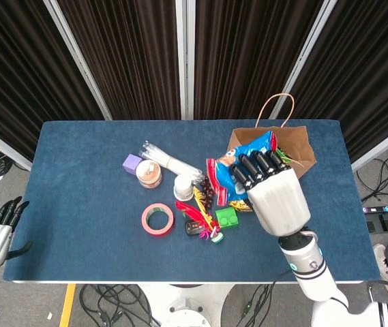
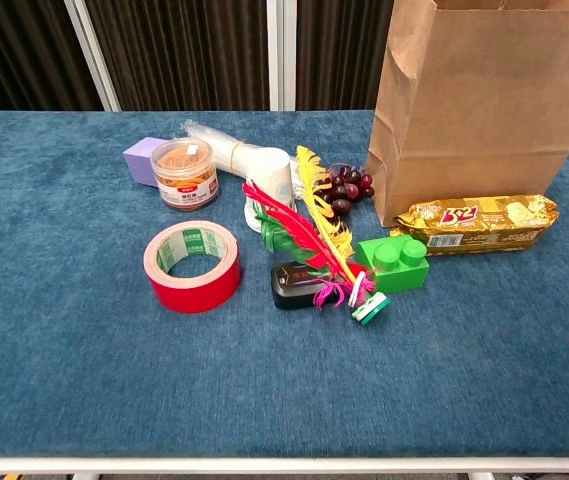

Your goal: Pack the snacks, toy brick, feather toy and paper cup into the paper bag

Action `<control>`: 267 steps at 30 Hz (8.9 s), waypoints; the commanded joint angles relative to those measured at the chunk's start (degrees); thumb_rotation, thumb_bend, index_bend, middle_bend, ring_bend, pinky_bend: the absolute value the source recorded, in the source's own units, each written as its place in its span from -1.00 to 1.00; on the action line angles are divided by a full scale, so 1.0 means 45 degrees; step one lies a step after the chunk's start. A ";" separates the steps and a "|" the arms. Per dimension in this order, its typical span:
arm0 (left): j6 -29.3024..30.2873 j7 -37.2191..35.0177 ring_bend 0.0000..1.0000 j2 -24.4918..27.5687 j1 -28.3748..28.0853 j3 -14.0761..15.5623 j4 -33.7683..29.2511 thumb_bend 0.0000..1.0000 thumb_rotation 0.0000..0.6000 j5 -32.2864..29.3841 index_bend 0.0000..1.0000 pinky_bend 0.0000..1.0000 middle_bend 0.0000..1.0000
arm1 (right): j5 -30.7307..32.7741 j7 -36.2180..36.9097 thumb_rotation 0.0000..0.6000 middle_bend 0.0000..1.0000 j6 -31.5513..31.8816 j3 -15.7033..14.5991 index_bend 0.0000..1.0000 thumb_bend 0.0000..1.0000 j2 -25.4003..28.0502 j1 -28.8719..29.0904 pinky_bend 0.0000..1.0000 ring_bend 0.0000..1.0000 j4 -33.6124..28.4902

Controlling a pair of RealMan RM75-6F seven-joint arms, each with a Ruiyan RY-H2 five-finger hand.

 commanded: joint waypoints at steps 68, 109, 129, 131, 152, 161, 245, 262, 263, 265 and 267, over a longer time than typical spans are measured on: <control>-0.0468 -0.0418 -0.95 -0.0355 -0.0012 0.0307 0.0635 -0.48 1.00 0.0047 -0.79 -0.67 -0.83 | 0.2079 0.6715 1.00 -0.32 0.1309 -0.0380 -0.31 -1.00 0.0947 0.0757 -0.70 -0.72 0.3209; -0.0485 -0.0593 -0.95 -0.0321 0.0103 0.0336 0.0711 -0.49 1.00 -0.0062 -0.79 -0.67 -0.83 | 0.3217 0.5297 1.00 -0.33 -0.4958 -0.5262 -0.38 -1.00 -0.0762 -0.0073 -0.57 -0.65 0.7404; -0.0451 -0.0824 -0.95 -0.0443 0.0106 0.0381 0.0966 -0.48 1.00 0.0050 -0.79 -0.67 -0.83 | 0.2876 0.6107 1.00 -0.64 -0.4686 -0.5500 -0.49 -1.00 -0.1927 -0.0291 -0.72 -0.92 0.8708; -0.0456 -0.0827 -0.95 -0.0444 0.0102 0.0385 0.0964 -0.49 1.00 0.0056 -0.79 -0.67 -0.83 | 0.2968 0.6124 1.00 -0.63 -0.4781 -0.5495 -0.49 -1.00 -0.2001 -0.0287 -0.72 -0.93 0.8810; -0.0520 -0.0672 -0.95 -0.0449 -0.0013 0.0401 0.0825 -0.48 1.00 0.0148 -0.78 -0.67 -0.83 | 0.3113 0.6090 1.00 -0.42 -0.4532 -0.5394 -0.71 -1.00 -0.2440 -0.0461 -0.71 -0.77 0.8987; -0.0543 -0.0655 -0.95 -0.0462 -0.0021 0.0429 0.0830 -0.48 1.00 0.0159 -0.78 -0.67 -0.83 | 0.3367 0.6090 1.00 -0.48 -0.4760 -0.5281 -0.71 -1.00 -0.2549 -0.0404 -0.70 -0.82 0.9159; -0.0359 -0.0427 -0.95 -0.0268 -0.0124 0.0394 0.0354 -0.48 1.00 0.0266 -0.75 -0.67 -0.83 | -0.0013 0.1906 1.00 0.36 -0.0897 -0.0104 0.56 -0.58 -0.2994 0.3018 0.42 0.23 0.3715; -0.0422 -0.0595 -0.95 -0.0379 -0.0090 0.0469 0.0538 -0.48 1.00 0.0256 -0.75 -0.67 -0.83 | 0.0569 0.1047 1.00 0.36 0.0975 0.1095 0.54 -0.53 -0.1787 0.2369 0.40 0.23 0.7699; -0.0415 -0.0620 -0.95 -0.0391 -0.0091 0.0469 0.0534 -0.48 1.00 0.0262 -0.75 -0.67 -0.83 | 0.0748 0.1097 1.00 0.36 0.0926 0.1058 0.54 -0.53 -0.1709 0.2292 0.40 0.23 0.7812; -0.0430 -0.0643 -0.95 -0.0420 -0.0121 0.0457 0.0522 -0.48 1.00 0.0278 -0.75 -0.67 -0.83 | 0.1170 0.1399 1.00 0.36 0.0739 0.0928 0.54 -0.53 -0.1585 0.2141 0.40 0.23 0.8073; -0.0459 -0.0644 -0.95 -0.0439 -0.0141 0.0482 0.0507 -0.48 1.00 0.0311 -0.75 -0.67 -0.83 | 0.1632 0.1760 1.00 0.36 0.0471 0.0783 0.53 -0.54 -0.1532 0.2033 0.40 0.23 0.8384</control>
